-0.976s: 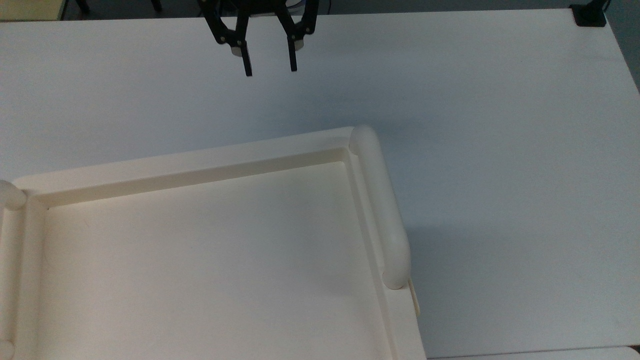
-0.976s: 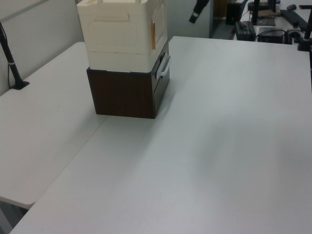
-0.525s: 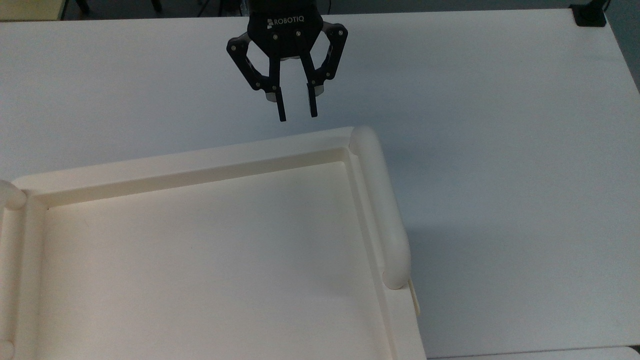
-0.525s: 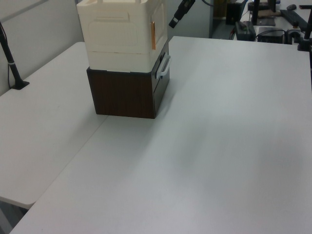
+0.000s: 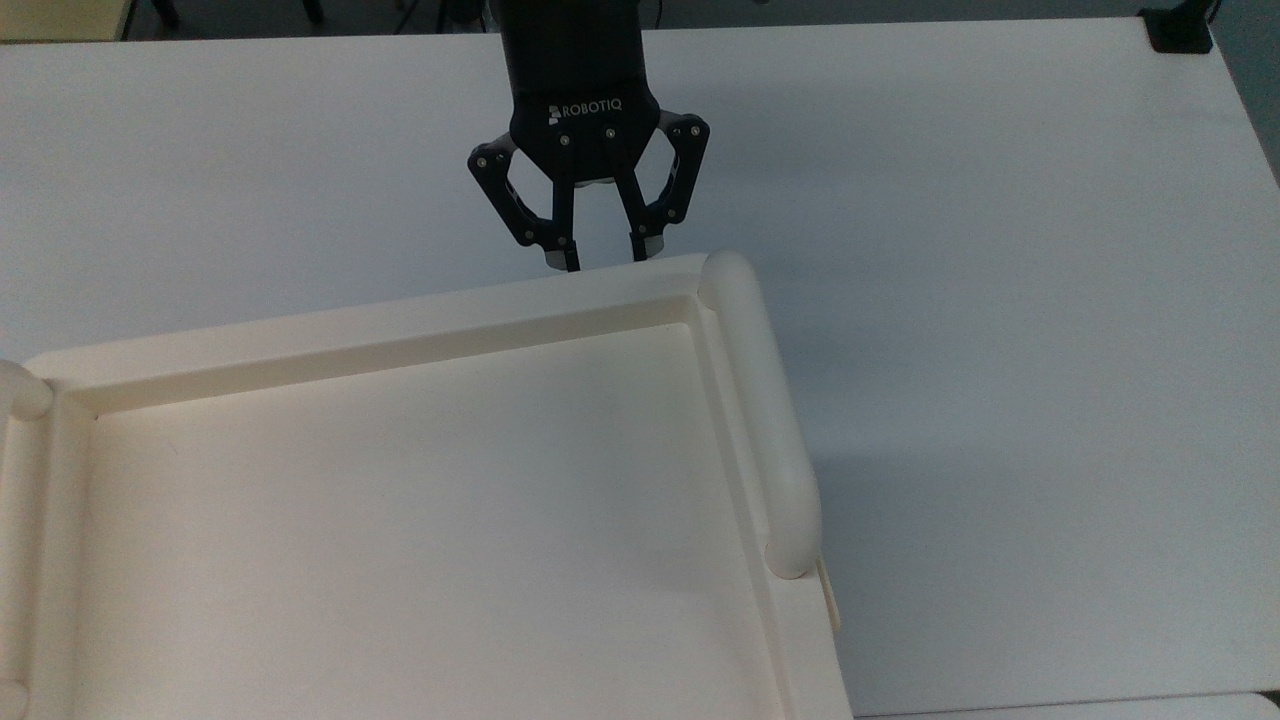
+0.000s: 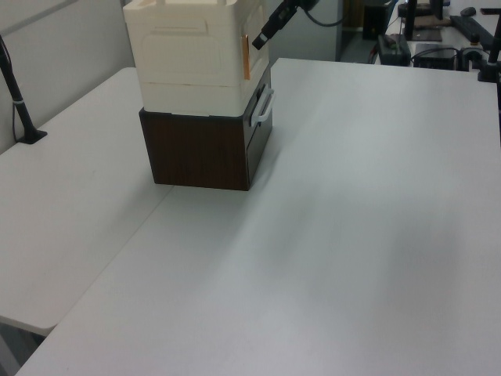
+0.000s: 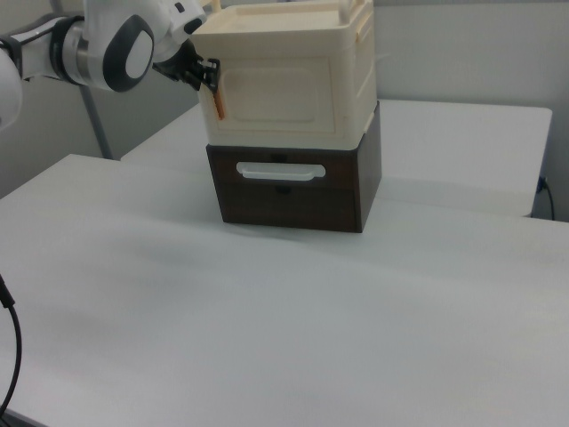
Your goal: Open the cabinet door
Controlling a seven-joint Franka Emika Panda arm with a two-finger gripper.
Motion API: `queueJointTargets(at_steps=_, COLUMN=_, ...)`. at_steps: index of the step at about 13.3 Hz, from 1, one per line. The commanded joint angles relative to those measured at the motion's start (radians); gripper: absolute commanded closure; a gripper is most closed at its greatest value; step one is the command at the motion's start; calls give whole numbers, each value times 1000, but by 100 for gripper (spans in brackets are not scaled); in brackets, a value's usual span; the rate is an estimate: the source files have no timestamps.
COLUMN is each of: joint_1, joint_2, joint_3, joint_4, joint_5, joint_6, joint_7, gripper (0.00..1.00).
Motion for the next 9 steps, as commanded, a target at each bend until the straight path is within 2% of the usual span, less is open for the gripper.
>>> queueJointTargets(at_steps=1, joint_1=15, joint_2=45, joint_3=-7, joint_4=28, joint_5=12, joint_6=74, joint_7=20, gripper=61)
queueJointTargets(at_steps=9, joint_1=16, joint_2=79, joint_3=2, joint_4=40, joint_5=4, joint_6=145, joint_7=40, gripper=62)
